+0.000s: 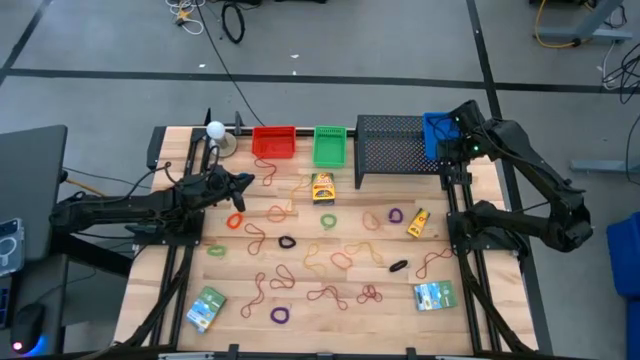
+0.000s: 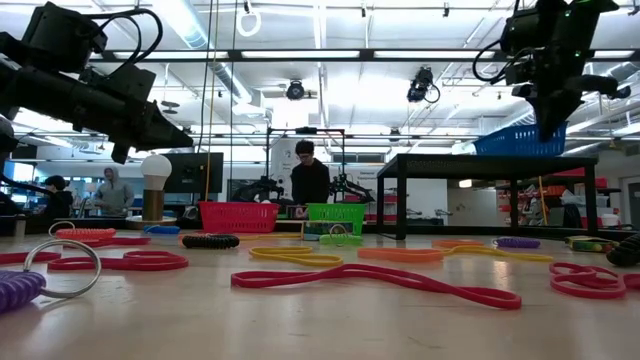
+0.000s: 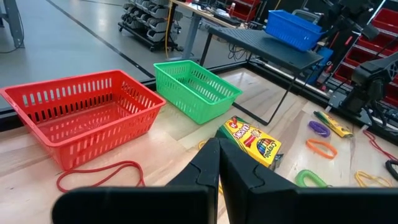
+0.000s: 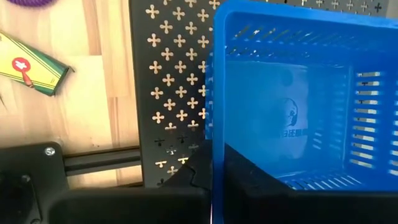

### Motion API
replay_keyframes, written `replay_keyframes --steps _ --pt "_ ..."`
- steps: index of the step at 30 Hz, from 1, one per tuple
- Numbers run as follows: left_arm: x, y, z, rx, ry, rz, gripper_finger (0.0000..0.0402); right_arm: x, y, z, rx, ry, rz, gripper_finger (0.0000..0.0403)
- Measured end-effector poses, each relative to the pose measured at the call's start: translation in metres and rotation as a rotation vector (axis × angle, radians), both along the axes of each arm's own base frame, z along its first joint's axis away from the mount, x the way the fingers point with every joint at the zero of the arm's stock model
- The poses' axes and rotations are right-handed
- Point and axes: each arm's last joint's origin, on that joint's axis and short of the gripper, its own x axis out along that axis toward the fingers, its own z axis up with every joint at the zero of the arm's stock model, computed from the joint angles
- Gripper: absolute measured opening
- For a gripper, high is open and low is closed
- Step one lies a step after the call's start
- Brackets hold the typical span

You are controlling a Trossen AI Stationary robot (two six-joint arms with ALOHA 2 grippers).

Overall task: Pick & Place Office Desk Supplies
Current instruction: Put the blue bin on the shelf, then put the red bin on the shelf

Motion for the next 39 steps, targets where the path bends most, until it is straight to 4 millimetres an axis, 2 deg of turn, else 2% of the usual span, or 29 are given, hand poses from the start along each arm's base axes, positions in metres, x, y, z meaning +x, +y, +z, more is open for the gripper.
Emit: replay_keyframes --steps 13,26,31,39 --pt "0.000 0.000 0.000 0.001 0.001 0.003 0.0011 -0.002 0.000 0.000 -0.019 0.061 -0.018 0.0034" --pt "0.000 0.000 0.000 -0.002 -0.001 0.003 0.0011 -0.002 -0.002 0.001 -0.062 0.079 -0.041 0.0096" --pt "0.000 0.000 0.000 -0.003 -0.004 0.004 0.0011 -0.001 -0.004 0.003 -0.087 0.060 -0.091 0.0108" --pt "0.001 -0.001 0.000 -0.077 -0.051 -0.044 0.0011 0.008 0.004 0.022 -0.111 -0.011 -0.121 0.0105"
